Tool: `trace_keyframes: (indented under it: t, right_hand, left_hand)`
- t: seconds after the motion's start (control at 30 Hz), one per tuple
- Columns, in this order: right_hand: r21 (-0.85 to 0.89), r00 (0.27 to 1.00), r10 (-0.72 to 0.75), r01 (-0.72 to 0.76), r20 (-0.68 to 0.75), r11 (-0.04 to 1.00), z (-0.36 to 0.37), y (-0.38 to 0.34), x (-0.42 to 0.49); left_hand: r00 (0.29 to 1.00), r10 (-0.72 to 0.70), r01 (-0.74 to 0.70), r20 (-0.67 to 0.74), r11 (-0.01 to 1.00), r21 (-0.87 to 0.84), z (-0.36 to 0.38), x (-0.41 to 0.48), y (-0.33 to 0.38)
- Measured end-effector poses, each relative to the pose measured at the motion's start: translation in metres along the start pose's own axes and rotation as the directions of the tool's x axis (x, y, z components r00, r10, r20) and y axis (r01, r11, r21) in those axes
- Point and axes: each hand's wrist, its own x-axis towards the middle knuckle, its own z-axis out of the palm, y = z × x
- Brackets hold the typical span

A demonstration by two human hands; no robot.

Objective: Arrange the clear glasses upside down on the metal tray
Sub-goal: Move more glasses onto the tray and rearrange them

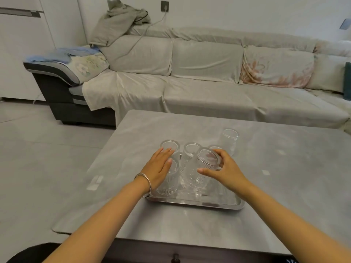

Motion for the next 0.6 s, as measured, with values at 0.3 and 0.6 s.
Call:
trace_keyframes:
  t: [0.3,0.6]
  right_hand:
    - [-0.097,0.997,-0.055,0.061,0.056,0.993,0.025,0.021,0.005]
    - [-0.111,0.996,-0.071,0.076,0.046,0.991,0.032,0.029,0.006]
  left_hand:
    - [1.0,0.018,-0.019,0.015,0.997,0.073,0.0,-0.002,0.001]
    - [1.0,0.013,-0.015,0.021,0.995,0.098,0.001,-0.001,0.001]
